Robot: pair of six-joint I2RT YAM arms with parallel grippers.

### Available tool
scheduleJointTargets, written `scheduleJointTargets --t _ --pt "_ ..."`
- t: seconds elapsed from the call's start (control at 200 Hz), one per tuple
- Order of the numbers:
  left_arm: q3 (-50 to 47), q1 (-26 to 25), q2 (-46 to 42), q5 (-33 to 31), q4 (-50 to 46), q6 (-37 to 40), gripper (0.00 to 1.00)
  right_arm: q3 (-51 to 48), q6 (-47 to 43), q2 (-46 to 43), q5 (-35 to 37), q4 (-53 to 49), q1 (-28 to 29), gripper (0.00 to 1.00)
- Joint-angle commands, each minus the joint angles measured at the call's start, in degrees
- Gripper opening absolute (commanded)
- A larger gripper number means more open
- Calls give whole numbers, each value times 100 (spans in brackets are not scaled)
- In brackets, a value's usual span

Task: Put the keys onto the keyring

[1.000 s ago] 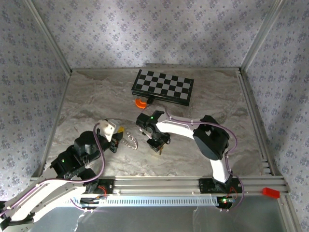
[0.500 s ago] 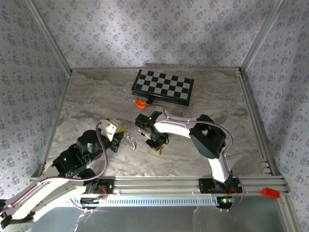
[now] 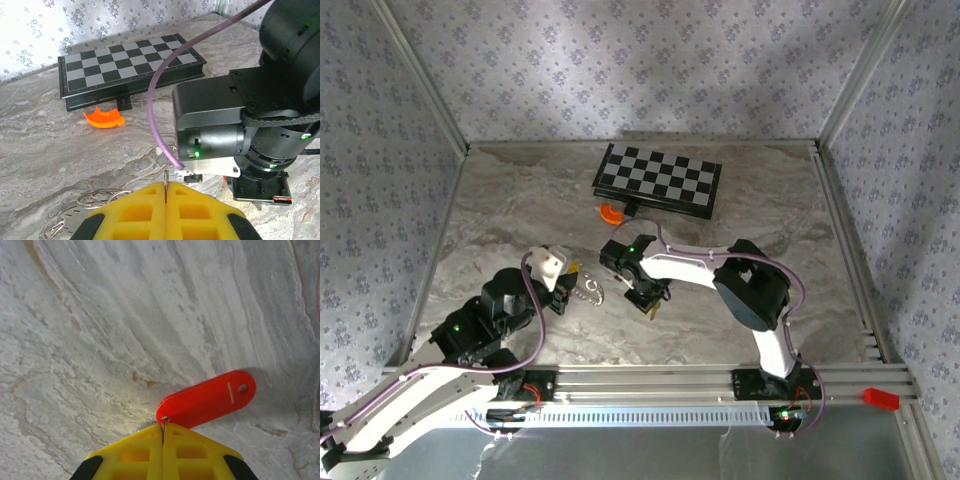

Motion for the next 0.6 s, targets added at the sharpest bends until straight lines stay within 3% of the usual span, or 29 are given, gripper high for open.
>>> scheduleJointTargets --t 0.0,0.21,0.295,0.595 --pt "33 -30 -40 19 275 -34 0 -424 346 -449 257 274 3 0" --pt "14 -29 19 79 339 -24 0 -2028 995 -1600 643 1834 55 0" --pt "41 -30 64 112 304 -26 0 -2846 1078 -2112 716 2974 64 0" --pt "129 -54 127 34 201 16 0 -4890 686 -3318 1250 6183 567 0"
